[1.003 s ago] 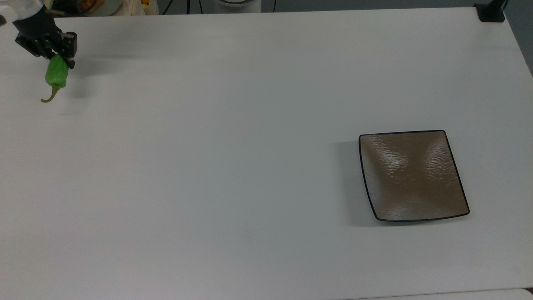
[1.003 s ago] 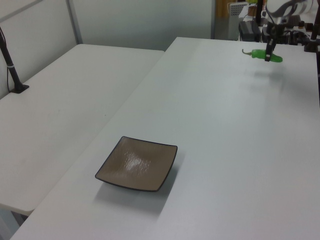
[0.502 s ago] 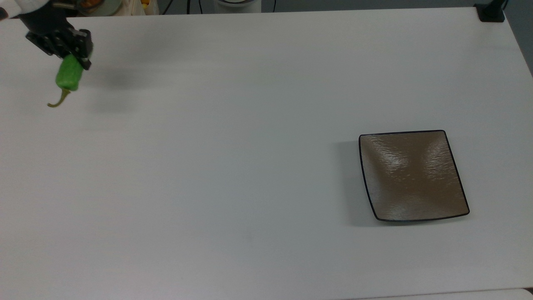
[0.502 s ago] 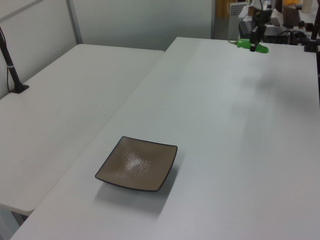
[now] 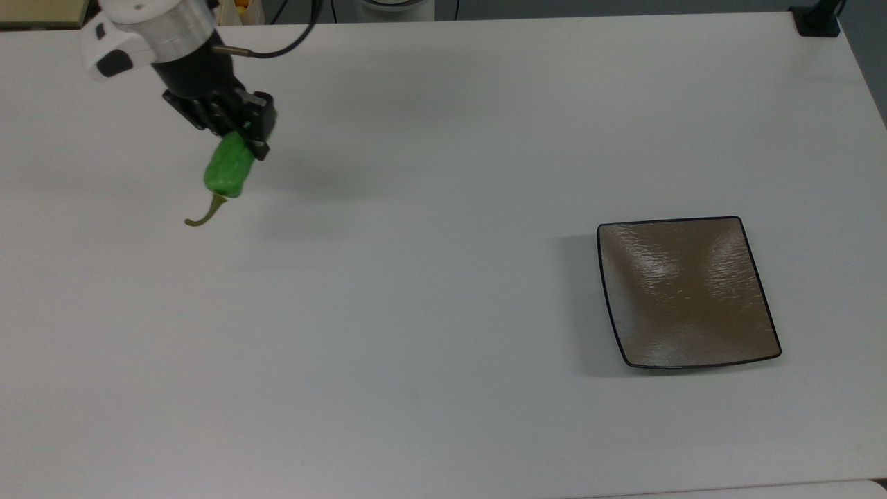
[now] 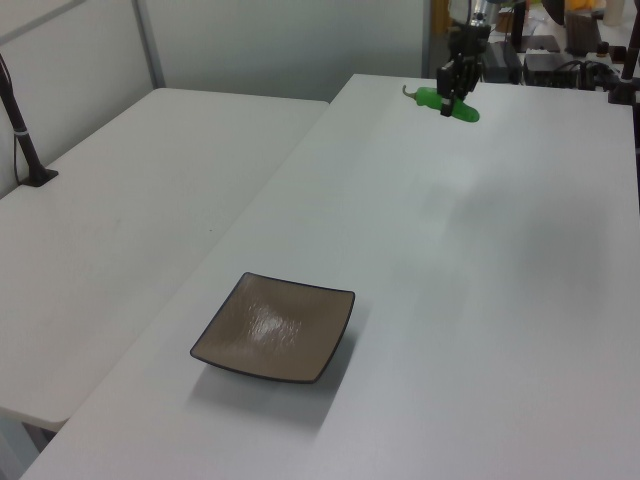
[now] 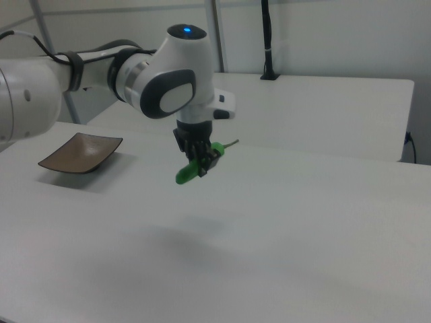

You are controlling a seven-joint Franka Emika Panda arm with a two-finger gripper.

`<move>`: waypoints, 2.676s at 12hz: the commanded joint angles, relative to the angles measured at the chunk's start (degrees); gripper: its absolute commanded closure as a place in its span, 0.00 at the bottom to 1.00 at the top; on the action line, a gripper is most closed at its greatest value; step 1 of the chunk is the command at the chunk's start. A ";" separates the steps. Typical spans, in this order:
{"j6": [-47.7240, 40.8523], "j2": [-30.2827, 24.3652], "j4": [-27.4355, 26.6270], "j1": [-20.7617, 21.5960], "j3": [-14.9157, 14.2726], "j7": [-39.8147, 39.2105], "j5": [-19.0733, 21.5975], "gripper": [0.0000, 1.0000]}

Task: Chili peppers are placed on a ceramic plate
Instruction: 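Carry the chili pepper across the table toward the brown plate, then lower the chili pepper onto the plate and open the gripper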

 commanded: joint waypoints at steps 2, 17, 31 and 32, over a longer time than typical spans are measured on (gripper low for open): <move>3.49 0.61 0.83 4.89 2.30 11.09 0.29 0.77; 27.93 13.24 6.35 28.71 5.82 41.76 -4.02 0.75; 35.31 23.54 13.84 37.16 5.91 50.57 -7.09 0.34; 35.31 23.63 13.84 37.69 5.91 50.66 -7.71 0.07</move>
